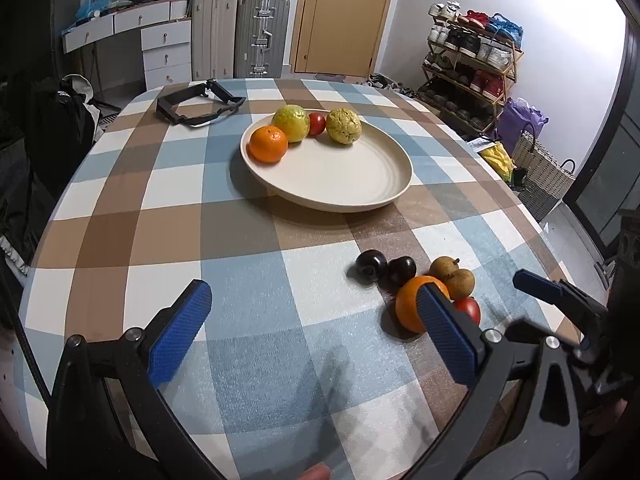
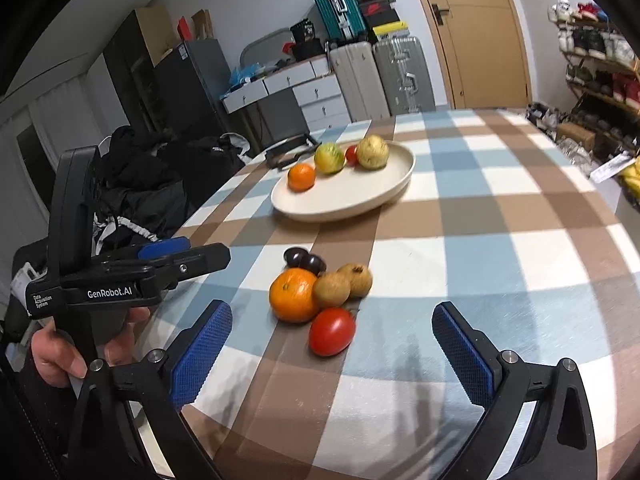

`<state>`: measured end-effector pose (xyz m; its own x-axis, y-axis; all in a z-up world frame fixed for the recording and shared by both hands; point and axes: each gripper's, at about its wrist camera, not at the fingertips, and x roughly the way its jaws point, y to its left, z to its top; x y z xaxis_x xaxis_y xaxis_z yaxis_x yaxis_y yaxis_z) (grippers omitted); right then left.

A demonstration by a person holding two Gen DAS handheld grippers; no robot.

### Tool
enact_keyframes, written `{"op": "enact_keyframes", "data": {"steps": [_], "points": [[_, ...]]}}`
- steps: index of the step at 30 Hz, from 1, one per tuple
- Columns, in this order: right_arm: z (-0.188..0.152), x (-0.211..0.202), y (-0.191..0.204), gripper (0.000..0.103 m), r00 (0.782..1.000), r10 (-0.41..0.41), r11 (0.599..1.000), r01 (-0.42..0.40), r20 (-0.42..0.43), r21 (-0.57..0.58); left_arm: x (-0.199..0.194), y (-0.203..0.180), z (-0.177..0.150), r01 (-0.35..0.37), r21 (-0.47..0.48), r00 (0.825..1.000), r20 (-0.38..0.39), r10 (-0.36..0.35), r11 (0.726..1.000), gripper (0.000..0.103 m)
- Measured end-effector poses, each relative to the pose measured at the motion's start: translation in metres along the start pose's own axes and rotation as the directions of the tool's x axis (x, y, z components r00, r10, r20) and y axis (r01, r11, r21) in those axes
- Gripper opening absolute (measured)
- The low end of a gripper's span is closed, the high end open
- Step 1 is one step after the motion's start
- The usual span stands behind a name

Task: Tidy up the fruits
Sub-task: 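Move both grippers back toward the remaining fruits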

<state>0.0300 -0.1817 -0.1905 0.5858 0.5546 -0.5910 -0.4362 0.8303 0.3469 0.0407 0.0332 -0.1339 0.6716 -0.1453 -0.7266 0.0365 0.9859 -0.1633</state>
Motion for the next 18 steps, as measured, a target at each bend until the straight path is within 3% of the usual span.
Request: {"op": "enact_keyframes", "data": {"steps": [7, 18], "points": [[0.012, 0.015, -0.01, 0.101, 0.999, 0.042, 0.996, -0.041, -0.019, 0.074, 0.007, 0.002, -0.002, 0.012, -0.002, 1.0, -0.015, -0.012, 1.0, 0.102], [0.02, 0.042, -0.014, 0.064, 0.993, 0.09, 0.988, -0.078, -0.082, 0.132, 0.018, 0.012, -0.004, 0.014, -0.022, 0.999, -0.037, -0.015, 1.0, 0.102]]}}
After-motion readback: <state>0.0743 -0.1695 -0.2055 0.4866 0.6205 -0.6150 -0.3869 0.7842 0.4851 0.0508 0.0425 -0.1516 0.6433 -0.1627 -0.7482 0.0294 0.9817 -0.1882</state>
